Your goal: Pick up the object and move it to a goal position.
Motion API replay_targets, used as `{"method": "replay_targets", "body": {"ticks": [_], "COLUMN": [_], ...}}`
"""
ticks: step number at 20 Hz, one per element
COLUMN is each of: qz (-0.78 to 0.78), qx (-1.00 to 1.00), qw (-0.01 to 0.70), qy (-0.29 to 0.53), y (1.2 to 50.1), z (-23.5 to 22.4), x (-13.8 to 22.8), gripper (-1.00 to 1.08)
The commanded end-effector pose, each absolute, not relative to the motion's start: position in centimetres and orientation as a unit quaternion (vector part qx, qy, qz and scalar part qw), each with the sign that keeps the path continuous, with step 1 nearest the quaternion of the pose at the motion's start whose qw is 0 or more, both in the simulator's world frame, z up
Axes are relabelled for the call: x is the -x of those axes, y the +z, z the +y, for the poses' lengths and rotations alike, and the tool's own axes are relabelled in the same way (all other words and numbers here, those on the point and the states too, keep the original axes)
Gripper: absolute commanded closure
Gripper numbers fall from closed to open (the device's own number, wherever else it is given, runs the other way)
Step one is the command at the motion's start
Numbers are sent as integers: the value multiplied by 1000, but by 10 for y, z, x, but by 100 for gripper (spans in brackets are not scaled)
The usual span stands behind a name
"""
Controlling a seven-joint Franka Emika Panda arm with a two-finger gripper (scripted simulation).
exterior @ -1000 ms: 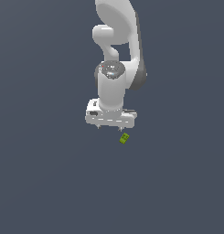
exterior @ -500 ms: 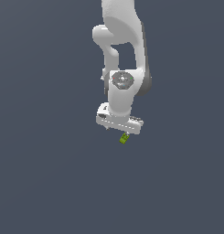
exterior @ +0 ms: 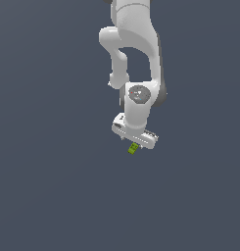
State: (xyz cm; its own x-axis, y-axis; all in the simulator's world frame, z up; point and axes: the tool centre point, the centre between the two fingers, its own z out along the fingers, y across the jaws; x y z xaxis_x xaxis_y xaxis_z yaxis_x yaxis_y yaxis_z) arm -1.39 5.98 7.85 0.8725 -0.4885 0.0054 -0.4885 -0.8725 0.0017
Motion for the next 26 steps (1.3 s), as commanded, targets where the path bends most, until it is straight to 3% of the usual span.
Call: {"method": "replay_targets", "body": {"ticks": [1,15,26], "qz": [-271,-298,-300], "qx": [-963,-955,-954], "qw": [1,0,0], "qy": [2,0,0], "y": [73,60,16], "z": [65,73,73], "x": [16,20,21], "gripper": [-92,-92,-92]}}
